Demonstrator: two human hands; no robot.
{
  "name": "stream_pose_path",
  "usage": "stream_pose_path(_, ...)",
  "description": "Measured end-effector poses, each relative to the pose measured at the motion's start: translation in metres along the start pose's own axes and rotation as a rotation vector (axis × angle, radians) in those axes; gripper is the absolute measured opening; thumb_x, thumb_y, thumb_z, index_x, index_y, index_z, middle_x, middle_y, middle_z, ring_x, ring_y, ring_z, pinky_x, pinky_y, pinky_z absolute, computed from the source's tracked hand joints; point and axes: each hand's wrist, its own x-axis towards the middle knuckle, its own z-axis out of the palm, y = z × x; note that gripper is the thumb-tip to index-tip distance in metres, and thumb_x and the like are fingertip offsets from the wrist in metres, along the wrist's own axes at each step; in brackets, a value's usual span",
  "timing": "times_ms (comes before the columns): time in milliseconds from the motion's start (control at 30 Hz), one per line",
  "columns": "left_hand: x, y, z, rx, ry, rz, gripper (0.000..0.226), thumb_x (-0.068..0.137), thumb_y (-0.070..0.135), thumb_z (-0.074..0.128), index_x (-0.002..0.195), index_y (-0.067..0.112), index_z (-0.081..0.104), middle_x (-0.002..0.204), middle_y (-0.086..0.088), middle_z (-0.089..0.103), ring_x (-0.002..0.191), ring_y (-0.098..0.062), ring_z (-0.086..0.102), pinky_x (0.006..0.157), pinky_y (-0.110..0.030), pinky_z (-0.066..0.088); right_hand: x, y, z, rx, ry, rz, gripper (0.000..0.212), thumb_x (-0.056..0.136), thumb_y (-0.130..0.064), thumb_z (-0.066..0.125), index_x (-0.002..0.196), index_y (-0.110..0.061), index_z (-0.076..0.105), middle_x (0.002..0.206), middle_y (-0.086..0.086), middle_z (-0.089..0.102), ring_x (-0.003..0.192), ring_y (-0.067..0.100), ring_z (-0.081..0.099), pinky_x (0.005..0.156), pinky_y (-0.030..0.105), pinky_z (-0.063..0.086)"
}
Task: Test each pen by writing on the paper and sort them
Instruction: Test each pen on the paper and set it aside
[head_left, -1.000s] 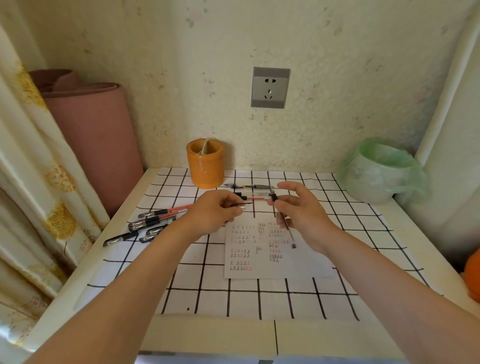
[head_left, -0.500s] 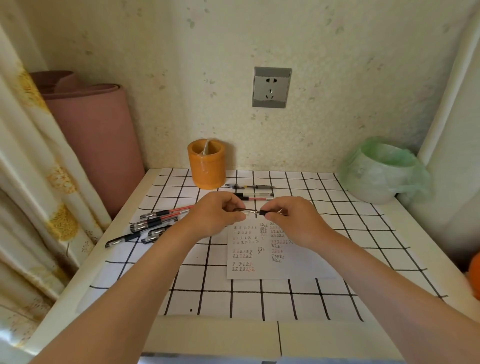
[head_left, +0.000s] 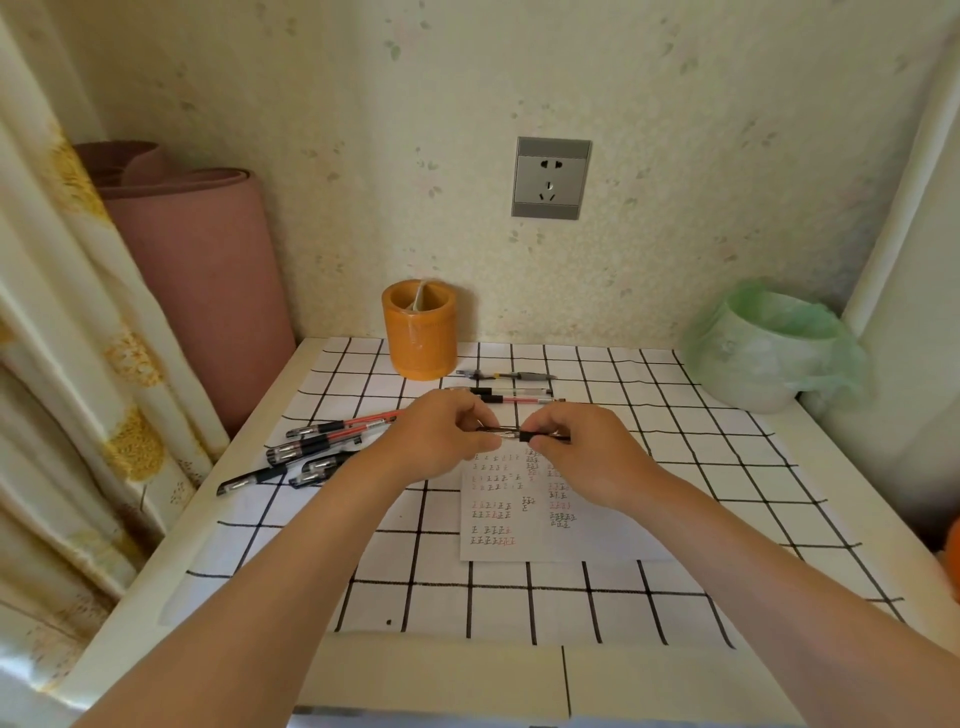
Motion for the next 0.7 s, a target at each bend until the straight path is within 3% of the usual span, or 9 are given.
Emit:
stream_pose_path(67,-0.001,0.003,0.003,-0.021,-0.032,-0.005,0.016,0.083,0.027,0.077,0.094,0.024,0.066,0.078,0.0,0.073,0.071,-0.012,0.07,0.078,-0.037,0.057,-0.001,-0.001,0.001,0.033,-0.02,-0.017,0.022,0.096,-0.02,0.061,0.116,-0.029,0.065,0.102,-0.013,0.068,0.097,0.006,0.063,0.088,0.025,0.049)
stream_pose_path(167,-0.003,0.009,0.004,-0.093,-0.039,-0.016,0.019,0.085,0.03,0.075,0.092,0.016,0.065,0.079,0.003,0.076,0.069,-0.011,0.071,0.07,-0.027,0.054,-0.003,-0.006,0.001,-0.112,-0.109,-0.124,0.027,0.099,-0.021,0.049,0.124,-0.032,0.054,0.093,-0.01,0.065,0.079,0.006,0.059,0.074,0.031,0.05)
stream_pose_path(233,-0.005,0.013,0.004,-0.124,-0.059,-0.019,0.018,0.088,0.031,0.071,0.089,0.013,0.067,0.078,0.004,0.076,0.07,-0.012,0.07,0.059,-0.015,0.048,-0.005,-0.012,0.001,-0.271,-0.11,-0.204,0.019,0.097,-0.028,0.04,0.105,-0.027,0.057,0.081,-0.009,0.06,0.071,0.009,0.055,0.068,0.039,0.05)
stream_pose_path(333,-0.008,0.016,0.003,-0.156,-0.108,-0.031,0.022,0.093,0.033,0.064,0.083,0.015,0.07,0.074,0.006,0.074,0.068,-0.009,0.068,0.052,-0.009,0.042,-0.004,-0.024,0.003,-0.413,-0.091,-0.202,0.042,0.09,-0.057,0.031,0.082,-0.025,0.057,0.066,-0.008,0.057,0.062,0.011,0.054,0.06,0.036,0.046)
stream_pose_path(500,-0.008,0.011,-0.008,-0.008,-0.086,-0.029,0.039,0.101,0.04,0.044,0.087,0.019,0.074,0.074,0.008,0.07,0.075,-0.01,0.065,0.065,-0.026,0.047,0.008,-0.029,0.012,-0.565,0.005,-0.151,0.063,0.089,-0.071,0.036,0.052,-0.02,0.041,0.047,-0.005,0.042,0.046,0.01,0.04,0.049,0.029,0.031)
stream_pose_path(633,-0.003,-0.019,-0.027,0.412,0.116,0.007,0.02,0.099,0.029,0.05,0.103,0.023,0.068,0.104,0.002,0.065,0.1,-0.016,0.059,0.081,-0.028,0.047,0.027,-0.032,0.024,-0.489,0.04,-0.063,0.059,0.087,-0.064,0.039,0.051,-0.018,0.035,0.05,-0.003,0.032,0.047,0.016,0.035,0.048,0.027,0.029)
stream_pose_path(700,-0.001,-0.034,-0.035,0.563,0.15,-0.008,0.024,0.095,0.033,0.055,0.118,0.028,0.062,0.121,0.004,0.056,0.116,-0.016,0.049,0.093,-0.032,0.044,0.038,-0.033,0.029,-0.506,0.041,-0.027,0.056,0.086,-0.062,0.04,0.052,-0.018,0.037,0.051,-0.003,0.035,0.047,0.016,0.038,0.048,0.026,0.03)
